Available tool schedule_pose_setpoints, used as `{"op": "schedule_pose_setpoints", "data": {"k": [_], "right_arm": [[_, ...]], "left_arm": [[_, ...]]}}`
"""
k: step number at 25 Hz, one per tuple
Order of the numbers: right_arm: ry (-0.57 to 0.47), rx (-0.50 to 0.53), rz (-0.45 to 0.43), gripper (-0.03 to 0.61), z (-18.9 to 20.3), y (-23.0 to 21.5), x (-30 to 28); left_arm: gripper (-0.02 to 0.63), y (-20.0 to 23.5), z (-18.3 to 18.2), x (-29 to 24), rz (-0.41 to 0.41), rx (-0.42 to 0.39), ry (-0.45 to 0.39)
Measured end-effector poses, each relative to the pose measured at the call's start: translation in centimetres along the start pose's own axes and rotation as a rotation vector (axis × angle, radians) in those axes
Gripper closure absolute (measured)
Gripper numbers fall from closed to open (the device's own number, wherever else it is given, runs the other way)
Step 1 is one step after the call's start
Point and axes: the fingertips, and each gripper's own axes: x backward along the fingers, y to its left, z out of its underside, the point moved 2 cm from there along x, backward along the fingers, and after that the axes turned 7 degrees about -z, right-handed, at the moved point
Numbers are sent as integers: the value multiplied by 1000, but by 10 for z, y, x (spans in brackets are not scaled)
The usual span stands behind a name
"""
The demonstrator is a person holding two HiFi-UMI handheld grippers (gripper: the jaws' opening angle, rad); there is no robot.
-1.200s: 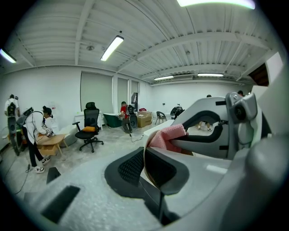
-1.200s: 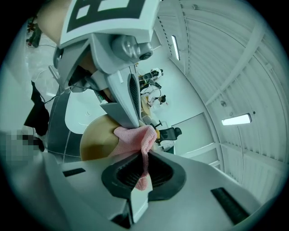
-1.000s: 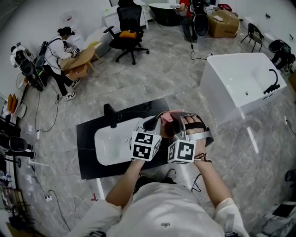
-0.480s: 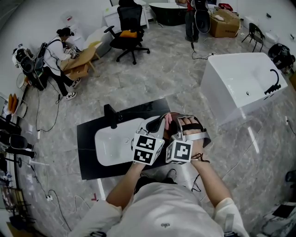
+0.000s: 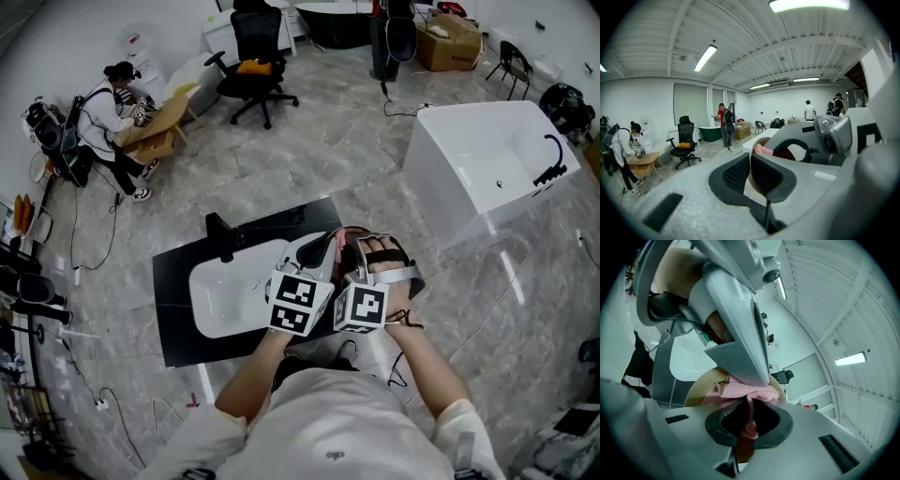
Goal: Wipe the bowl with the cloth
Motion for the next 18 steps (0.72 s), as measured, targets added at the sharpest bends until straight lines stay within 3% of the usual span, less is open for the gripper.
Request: {"op": "schedule_pose_setpoints", "data": {"k": [18], "right_arm": [[-50,88,-132,563,-25,27,-3]], "left_arm": [[588,15,-3,7,-36,-11,-17]]}}
